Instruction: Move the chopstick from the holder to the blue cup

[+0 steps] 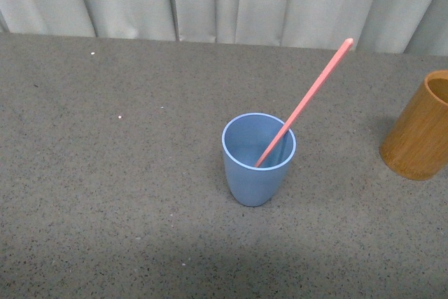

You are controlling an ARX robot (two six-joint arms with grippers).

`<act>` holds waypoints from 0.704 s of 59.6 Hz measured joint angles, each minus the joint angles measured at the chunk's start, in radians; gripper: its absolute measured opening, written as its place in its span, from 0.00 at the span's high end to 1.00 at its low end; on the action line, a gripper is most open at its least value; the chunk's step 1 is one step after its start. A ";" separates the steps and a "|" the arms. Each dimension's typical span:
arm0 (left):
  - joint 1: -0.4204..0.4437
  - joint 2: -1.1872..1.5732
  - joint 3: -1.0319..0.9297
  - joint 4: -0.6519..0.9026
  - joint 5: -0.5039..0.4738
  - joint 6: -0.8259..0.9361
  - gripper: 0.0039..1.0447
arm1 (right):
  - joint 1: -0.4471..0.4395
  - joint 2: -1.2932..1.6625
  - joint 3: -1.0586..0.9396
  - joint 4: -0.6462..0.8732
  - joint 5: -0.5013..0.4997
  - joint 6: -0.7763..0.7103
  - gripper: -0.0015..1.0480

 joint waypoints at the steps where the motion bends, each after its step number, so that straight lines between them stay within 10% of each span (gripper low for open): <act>1: 0.000 0.000 0.000 0.000 0.000 0.000 0.06 | -0.001 -0.002 0.000 -0.002 0.000 0.000 0.99; 24: 0.000 0.000 0.000 0.000 0.000 0.000 0.06 | -0.002 -0.007 0.000 -0.003 0.000 -0.005 0.98; 42: 0.000 0.000 0.000 0.000 0.000 0.000 0.06 | -0.002 -0.007 0.000 -0.003 0.000 -0.004 0.42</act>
